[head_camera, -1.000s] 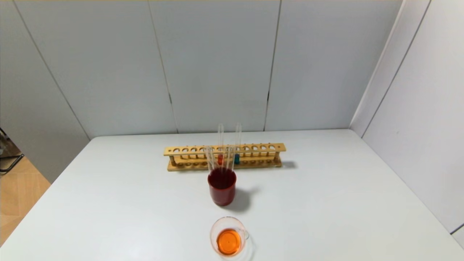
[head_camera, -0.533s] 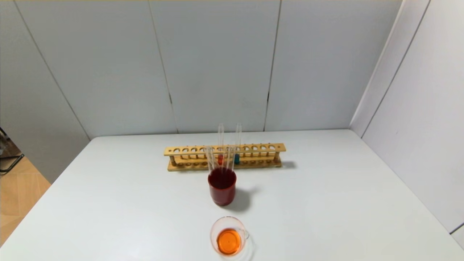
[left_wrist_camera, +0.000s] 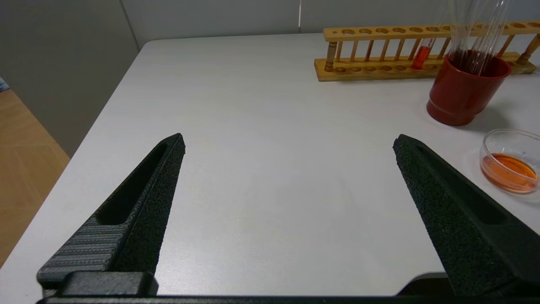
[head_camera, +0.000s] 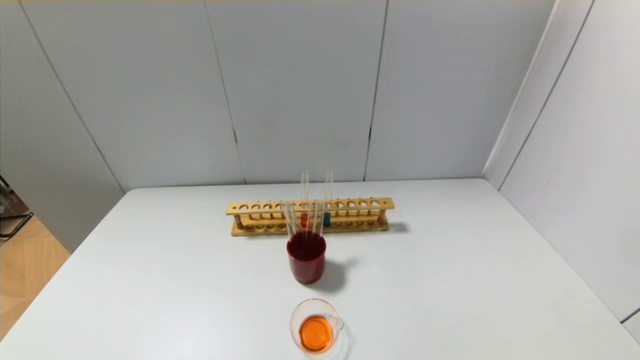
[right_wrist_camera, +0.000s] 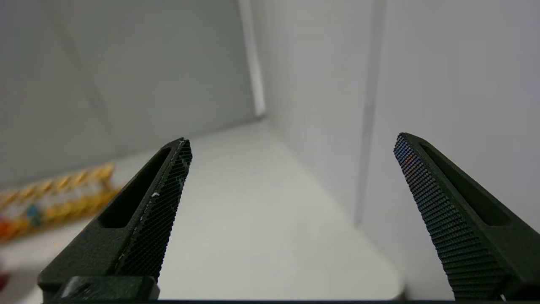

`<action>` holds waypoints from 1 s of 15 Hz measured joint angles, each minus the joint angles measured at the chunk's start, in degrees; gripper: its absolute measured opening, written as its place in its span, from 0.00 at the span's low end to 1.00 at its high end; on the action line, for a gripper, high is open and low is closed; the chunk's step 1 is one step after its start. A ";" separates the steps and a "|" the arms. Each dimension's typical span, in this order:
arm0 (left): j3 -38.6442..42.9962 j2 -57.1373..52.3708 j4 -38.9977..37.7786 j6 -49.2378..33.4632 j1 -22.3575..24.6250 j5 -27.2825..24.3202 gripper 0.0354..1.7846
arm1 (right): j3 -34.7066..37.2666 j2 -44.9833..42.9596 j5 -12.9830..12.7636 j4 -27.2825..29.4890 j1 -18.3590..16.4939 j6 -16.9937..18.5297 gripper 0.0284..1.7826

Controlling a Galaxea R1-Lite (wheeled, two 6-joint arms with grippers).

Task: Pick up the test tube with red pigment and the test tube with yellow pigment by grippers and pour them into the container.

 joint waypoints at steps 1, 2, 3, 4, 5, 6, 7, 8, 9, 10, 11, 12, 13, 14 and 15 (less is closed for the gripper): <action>0.00 0.00 0.00 -0.02 0.00 0.05 0.98 | 4.11 -1.13 4.21 -0.50 -0.09 -0.24 0.98; 0.00 0.00 0.01 0.00 0.00 0.06 0.98 | 6.62 -1.93 6.85 -0.28 -0.13 -2.10 0.98; 0.00 0.00 0.00 0.00 0.00 0.02 0.98 | 8.13 -2.56 9.39 0.26 -0.15 -4.84 0.98; 0.00 0.00 0.00 -0.02 0.00 0.05 0.98 | 9.20 -3.02 12.51 1.27 -0.17 -7.29 0.98; 0.00 0.00 0.00 -0.02 0.00 0.05 0.98 | 9.85 -3.30 15.38 2.73 -0.22 -9.72 0.98; 0.00 0.00 0.01 -0.02 0.00 0.05 0.98 | 10.18 -3.41 17.40 3.58 -0.22 -11.70 0.98; 0.00 0.00 0.00 -0.02 0.00 0.05 0.98 | 10.29 -3.50 18.03 3.56 -0.24 -12.80 0.98; 0.00 0.00 0.00 0.00 0.00 0.05 0.98 | 10.45 -3.55 18.13 3.58 -0.26 -12.93 0.98; 0.00 0.00 0.00 0.00 0.00 0.06 0.98 | 10.48 -3.57 18.09 3.58 -0.26 -12.80 0.98; 0.00 0.00 0.00 -0.02 0.00 0.05 0.98 | 10.53 -3.60 18.04 3.58 -0.24 -12.58 0.98; 0.00 0.00 0.00 0.00 0.00 0.06 0.98 | 10.56 -3.62 18.03 3.58 -0.24 -12.45 0.98; 0.00 0.00 0.00 0.00 0.00 0.06 0.98 | 10.56 -3.64 18.01 3.58 -0.22 -12.39 0.98; 0.00 0.00 0.00 0.00 0.00 0.06 0.98 | 10.56 -3.64 18.01 3.64 -0.22 -12.23 0.98; 0.00 0.00 0.00 -0.02 0.00 0.06 0.98 | 10.51 -3.64 17.98 4.17 -0.22 -12.23 0.98; 0.00 0.00 0.00 -0.02 0.00 0.05 0.98 | 10.40 -3.64 17.98 4.08 -0.22 -12.23 0.98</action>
